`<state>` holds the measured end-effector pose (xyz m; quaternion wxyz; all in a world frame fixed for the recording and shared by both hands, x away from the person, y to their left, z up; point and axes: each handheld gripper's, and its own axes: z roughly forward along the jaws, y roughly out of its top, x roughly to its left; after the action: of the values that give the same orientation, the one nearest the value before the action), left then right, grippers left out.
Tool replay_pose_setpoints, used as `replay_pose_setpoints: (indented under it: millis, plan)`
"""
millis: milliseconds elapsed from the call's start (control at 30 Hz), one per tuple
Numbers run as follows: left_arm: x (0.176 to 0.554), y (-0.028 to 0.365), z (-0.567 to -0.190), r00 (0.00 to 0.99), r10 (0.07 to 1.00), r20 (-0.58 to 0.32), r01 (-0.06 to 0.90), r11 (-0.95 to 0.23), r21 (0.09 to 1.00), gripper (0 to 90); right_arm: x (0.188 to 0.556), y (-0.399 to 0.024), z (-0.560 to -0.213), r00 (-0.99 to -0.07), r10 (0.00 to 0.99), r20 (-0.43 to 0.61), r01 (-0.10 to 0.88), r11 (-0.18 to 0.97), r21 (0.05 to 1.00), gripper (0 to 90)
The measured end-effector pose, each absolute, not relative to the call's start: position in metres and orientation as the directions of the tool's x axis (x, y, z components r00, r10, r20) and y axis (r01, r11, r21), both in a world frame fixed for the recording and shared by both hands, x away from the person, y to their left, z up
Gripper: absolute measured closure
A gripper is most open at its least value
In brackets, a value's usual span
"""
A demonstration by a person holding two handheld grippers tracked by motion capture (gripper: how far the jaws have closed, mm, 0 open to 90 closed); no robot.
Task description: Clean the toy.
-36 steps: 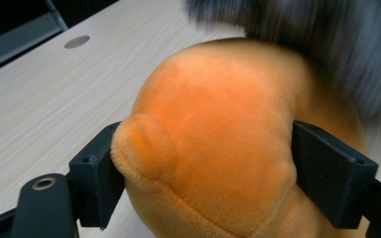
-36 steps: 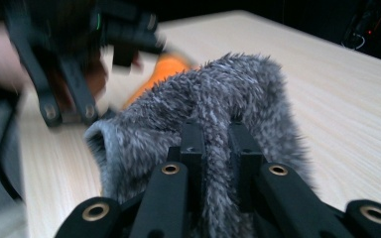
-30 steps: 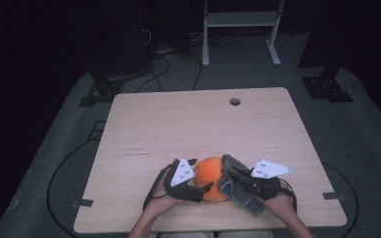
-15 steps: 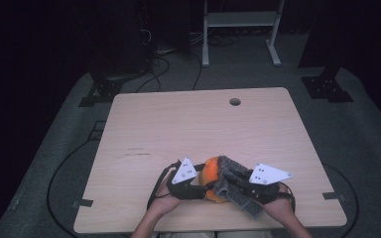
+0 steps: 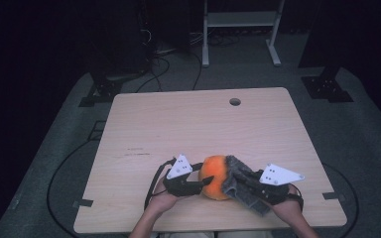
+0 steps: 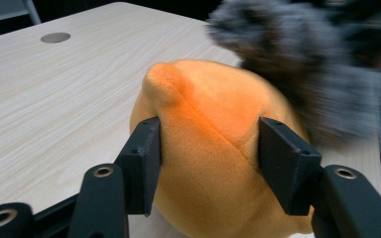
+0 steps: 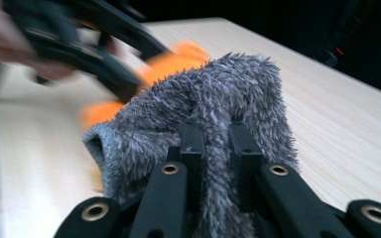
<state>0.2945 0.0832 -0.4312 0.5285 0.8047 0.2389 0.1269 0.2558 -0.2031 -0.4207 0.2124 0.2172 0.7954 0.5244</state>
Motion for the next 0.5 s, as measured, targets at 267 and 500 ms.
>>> replay_pose_setpoints:
  millis: [267,500]
  plan:
    - [0.299,0.089,-0.428,0.842,0.528,-0.110,0.296,-0.282,0.913,29.5,0.252,-0.181,-0.430,-0.831,0.535,-0.153,0.094,0.406,0.909,78.9]
    - [0.298,0.083,-0.430,0.834,0.548,-0.071,0.273,-0.297,0.915,45.9,0.250,-0.183,-0.428,-0.802,0.575,-0.161,0.097,0.391,0.915,78.6]
